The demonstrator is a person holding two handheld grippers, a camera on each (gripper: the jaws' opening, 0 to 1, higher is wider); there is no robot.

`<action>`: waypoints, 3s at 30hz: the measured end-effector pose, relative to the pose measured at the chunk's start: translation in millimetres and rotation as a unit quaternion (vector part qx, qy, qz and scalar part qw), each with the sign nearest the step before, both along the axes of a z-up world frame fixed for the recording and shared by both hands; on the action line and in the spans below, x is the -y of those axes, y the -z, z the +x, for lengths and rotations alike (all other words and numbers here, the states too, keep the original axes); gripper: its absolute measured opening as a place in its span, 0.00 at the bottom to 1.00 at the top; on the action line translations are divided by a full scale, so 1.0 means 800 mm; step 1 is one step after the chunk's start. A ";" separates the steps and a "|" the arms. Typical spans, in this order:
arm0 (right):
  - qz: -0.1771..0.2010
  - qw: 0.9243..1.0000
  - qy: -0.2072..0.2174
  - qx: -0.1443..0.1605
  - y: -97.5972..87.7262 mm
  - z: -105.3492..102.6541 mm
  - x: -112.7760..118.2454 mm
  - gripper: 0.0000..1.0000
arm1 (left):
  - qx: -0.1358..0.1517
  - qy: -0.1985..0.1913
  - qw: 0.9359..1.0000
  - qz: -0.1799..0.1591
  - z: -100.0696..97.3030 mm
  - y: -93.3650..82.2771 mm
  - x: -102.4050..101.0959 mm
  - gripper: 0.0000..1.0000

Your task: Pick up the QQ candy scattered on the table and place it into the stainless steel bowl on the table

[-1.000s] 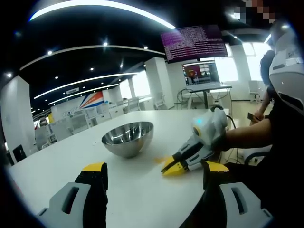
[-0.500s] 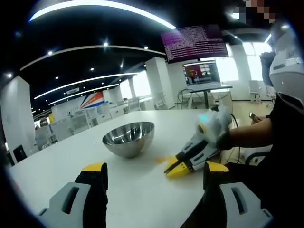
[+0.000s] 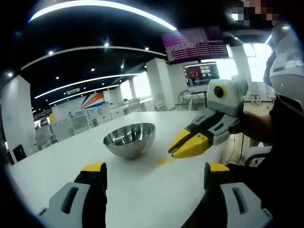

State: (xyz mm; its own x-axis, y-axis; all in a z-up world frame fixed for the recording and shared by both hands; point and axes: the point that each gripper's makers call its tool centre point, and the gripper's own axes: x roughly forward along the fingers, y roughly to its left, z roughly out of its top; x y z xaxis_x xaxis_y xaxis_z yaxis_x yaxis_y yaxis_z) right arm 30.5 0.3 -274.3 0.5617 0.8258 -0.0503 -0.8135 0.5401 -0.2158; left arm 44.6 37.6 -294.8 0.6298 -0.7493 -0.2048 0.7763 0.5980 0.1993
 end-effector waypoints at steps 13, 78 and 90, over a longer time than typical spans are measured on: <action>0.021 0.988 0.057 0.144 -0.156 0.036 0.040 0.05 | -0.002 0.004 1.000 0.001 0.001 0.003 0.001 0.84; -0.046 0.968 0.238 -0.067 0.066 0.286 0.139 0.32 | -0.006 0.005 1.000 0.000 -0.001 0.009 0.005 0.84; -0.048 0.967 0.243 -0.056 0.063 0.287 0.143 0.31 | -0.004 0.006 1.000 0.000 -0.002 0.007 0.006 0.84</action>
State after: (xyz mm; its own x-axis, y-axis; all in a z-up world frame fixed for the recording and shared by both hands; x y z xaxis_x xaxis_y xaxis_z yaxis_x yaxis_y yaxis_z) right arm 259.7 -113.7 -324.7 0.8687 0.4543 -0.1974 -0.4901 0.8461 -0.2093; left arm 42.7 33.1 -300.3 0.6196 -0.7561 -0.2105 0.7846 0.5891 0.1935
